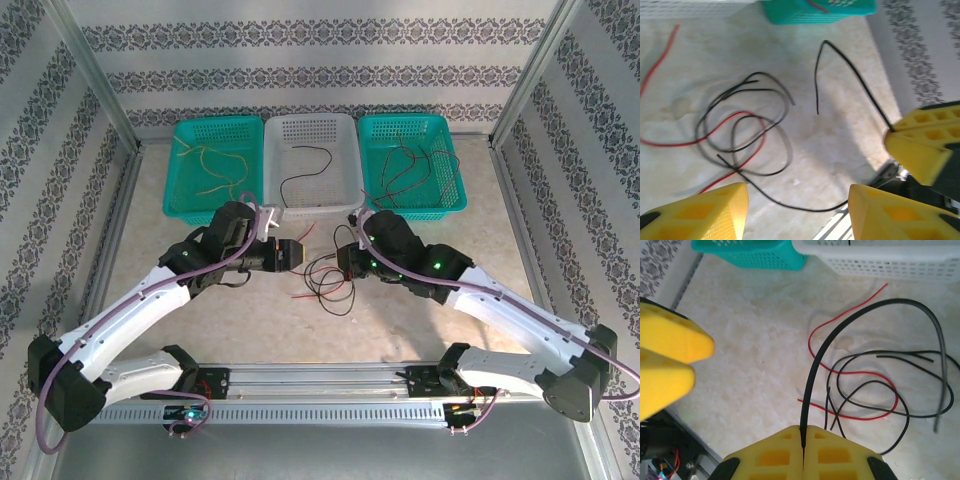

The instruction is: Untangle the cables

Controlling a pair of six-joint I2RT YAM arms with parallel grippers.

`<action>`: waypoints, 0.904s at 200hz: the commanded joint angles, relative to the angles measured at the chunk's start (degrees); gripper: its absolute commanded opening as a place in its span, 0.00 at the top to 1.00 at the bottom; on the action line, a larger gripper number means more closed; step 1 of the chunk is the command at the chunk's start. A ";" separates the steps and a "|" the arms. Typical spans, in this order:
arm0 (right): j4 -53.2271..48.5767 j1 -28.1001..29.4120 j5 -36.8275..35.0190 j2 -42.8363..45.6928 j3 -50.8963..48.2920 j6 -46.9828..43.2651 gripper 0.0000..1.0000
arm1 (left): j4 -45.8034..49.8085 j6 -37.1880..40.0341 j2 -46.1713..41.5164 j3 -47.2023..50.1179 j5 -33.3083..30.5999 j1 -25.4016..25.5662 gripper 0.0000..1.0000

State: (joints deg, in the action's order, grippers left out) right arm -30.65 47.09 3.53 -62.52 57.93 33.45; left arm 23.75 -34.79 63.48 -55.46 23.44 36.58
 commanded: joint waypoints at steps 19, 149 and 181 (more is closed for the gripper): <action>1.09 -2.68 3.86 2.22 4.63 4.32 1.00 | -12.10 2.01 -0.49 -1.31 3.17 5.17 0.44; 16.76 -15.71 19.40 2.54 11.68 13.79 1.00 | -27.46 5.76 13.32 -11.59 16.19 7.02 0.44; 20.69 -18.35 21.63 1.52 11.34 16.44 1.00 | -28.38 6.26 15.71 -12.56 16.02 7.02 0.62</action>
State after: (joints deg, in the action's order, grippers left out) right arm -15.94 30.33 21.52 -60.47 67.88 46.54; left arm -0.86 -30.20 78.94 -66.00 37.80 42.81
